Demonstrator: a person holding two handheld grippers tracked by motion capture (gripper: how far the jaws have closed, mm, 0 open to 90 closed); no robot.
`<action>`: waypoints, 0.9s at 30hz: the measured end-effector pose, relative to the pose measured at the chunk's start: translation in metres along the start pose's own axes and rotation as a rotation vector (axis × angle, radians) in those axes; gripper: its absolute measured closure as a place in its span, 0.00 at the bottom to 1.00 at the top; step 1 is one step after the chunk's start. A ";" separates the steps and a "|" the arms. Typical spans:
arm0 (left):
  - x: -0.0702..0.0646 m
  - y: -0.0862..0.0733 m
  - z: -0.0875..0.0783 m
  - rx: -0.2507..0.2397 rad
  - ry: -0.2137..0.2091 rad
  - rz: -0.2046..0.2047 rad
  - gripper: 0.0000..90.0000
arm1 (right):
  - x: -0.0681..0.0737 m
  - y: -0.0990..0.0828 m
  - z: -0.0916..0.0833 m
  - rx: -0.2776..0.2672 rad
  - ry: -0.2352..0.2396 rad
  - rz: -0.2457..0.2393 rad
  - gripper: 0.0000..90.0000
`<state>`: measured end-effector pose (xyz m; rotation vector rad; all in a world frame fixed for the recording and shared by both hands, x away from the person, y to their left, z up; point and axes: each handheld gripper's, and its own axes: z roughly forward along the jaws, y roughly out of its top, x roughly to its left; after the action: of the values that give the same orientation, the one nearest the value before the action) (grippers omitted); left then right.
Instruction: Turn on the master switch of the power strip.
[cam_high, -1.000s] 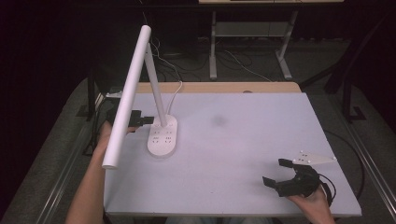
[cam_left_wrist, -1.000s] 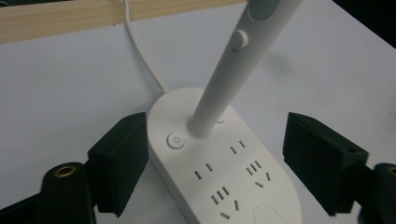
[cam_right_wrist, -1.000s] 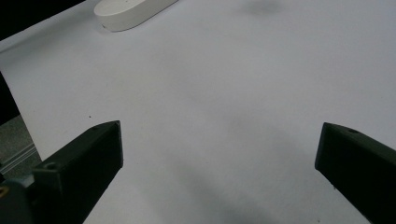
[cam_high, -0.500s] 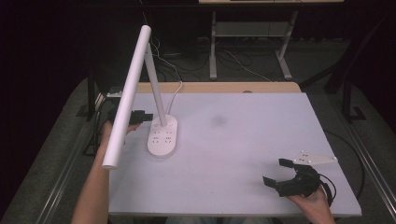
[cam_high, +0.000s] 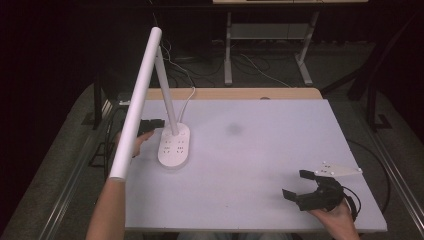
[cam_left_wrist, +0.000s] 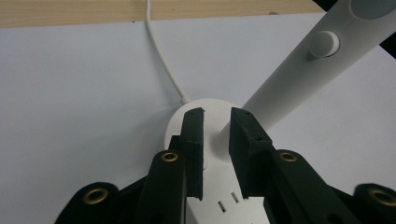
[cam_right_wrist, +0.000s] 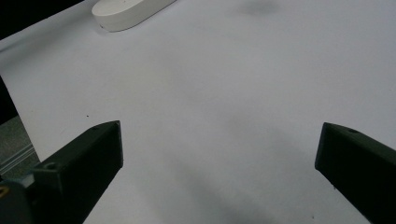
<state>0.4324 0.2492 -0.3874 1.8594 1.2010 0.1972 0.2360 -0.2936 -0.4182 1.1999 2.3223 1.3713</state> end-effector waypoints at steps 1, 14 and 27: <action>0.000 0.000 0.001 -0.001 0.002 -0.001 0.85 | 0.000 0.000 0.000 0.000 -0.001 -0.001 0.00; 0.004 -0.006 0.017 -0.001 0.025 -0.049 1.00 | -0.001 -0.001 0.000 0.008 -0.005 -0.005 0.00; 0.007 -0.015 0.027 0.043 0.028 -0.055 1.00 | -0.001 -0.001 0.001 0.014 -0.005 -0.008 0.00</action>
<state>0.4405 0.2407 -0.4169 1.8641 1.2828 0.1688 0.2364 -0.2936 -0.4196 1.1950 2.3350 1.3500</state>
